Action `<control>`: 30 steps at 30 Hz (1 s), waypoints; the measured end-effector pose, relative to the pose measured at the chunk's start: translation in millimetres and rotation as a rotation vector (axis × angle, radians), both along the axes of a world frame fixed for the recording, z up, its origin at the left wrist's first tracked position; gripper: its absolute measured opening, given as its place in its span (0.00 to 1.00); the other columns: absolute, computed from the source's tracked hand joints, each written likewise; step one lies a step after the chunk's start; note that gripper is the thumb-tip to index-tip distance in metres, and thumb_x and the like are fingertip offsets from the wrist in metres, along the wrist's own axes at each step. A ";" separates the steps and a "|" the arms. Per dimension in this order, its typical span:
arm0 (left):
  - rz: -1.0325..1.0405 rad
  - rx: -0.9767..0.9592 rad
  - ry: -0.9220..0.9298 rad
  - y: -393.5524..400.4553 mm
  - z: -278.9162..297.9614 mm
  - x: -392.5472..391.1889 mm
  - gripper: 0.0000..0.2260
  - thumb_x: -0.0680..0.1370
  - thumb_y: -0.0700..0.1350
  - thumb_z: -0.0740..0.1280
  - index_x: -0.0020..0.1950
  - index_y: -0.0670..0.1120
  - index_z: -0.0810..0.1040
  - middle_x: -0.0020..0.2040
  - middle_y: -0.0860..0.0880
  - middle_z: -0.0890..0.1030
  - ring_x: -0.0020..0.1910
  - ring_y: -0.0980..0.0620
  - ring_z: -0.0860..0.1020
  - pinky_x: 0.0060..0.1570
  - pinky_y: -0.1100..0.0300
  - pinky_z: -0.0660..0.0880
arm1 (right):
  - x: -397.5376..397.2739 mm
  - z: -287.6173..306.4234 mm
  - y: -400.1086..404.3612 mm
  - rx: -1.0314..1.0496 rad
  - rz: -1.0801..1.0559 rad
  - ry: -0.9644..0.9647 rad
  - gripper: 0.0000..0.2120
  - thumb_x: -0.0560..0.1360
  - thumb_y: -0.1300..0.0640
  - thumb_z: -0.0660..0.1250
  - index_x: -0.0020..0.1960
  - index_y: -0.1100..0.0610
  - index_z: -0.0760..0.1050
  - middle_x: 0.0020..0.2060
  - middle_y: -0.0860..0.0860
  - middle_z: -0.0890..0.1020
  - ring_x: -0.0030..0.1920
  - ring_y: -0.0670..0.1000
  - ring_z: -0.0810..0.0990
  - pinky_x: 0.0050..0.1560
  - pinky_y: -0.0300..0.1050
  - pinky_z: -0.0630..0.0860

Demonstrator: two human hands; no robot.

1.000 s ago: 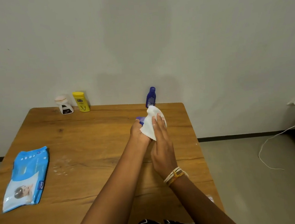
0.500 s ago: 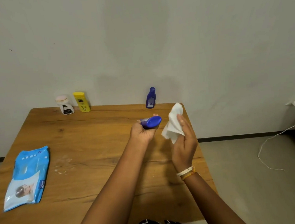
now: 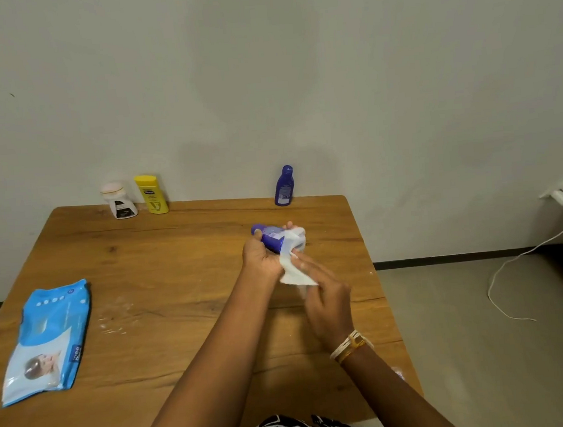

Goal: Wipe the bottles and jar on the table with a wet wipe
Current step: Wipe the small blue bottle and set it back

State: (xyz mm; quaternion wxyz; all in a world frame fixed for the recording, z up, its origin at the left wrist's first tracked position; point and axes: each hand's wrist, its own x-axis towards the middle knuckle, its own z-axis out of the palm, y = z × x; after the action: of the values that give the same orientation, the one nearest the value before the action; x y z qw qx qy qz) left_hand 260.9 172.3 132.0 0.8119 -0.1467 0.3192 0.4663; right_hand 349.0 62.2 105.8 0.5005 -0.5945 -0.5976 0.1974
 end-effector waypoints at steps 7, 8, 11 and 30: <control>-0.266 0.407 0.302 -4.5 -20.5 -11.2 0.21 0.76 0.56 0.65 0.62 0.42 0.74 0.50 0.43 0.84 0.44 0.43 0.84 0.42 0.52 0.81 | 28.9 39.7 60.0 0.072 -0.416 0.681 0.18 0.74 0.73 0.56 0.52 0.60 0.81 0.49 0.54 0.83 0.49 0.51 0.81 0.46 0.38 0.79; -0.295 0.430 0.362 -4.8 -20.2 -10.6 0.21 0.75 0.56 0.66 0.61 0.42 0.74 0.46 0.44 0.84 0.40 0.46 0.83 0.40 0.54 0.80 | 30.3 44.6 66.6 0.085 -0.364 0.611 0.18 0.74 0.73 0.56 0.54 0.61 0.81 0.50 0.54 0.82 0.50 0.49 0.80 0.47 0.34 0.77; -0.355 0.487 0.510 -5.7 -15.4 -4.6 0.17 0.77 0.56 0.64 0.55 0.44 0.76 0.38 0.47 0.83 0.34 0.51 0.82 0.36 0.57 0.79 | 25.3 51.5 80.8 -0.014 -0.123 0.343 0.15 0.77 0.71 0.57 0.58 0.63 0.79 0.53 0.53 0.80 0.53 0.48 0.79 0.49 0.29 0.75; -0.222 0.612 0.430 -7.6 -22.8 -9.5 0.15 0.77 0.49 0.64 0.59 0.42 0.74 0.44 0.42 0.82 0.36 0.49 0.81 0.34 0.58 0.80 | 24.8 59.7 67.8 0.028 -0.195 0.448 0.17 0.74 0.74 0.55 0.49 0.65 0.82 0.46 0.57 0.83 0.45 0.46 0.82 0.40 0.32 0.77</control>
State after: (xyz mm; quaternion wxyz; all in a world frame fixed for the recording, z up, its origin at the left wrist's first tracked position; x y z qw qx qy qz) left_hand 251.4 164.7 109.2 0.7781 0.2388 0.3423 0.4695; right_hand 373.8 130.0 165.5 0.6454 -0.5837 -0.4143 0.2667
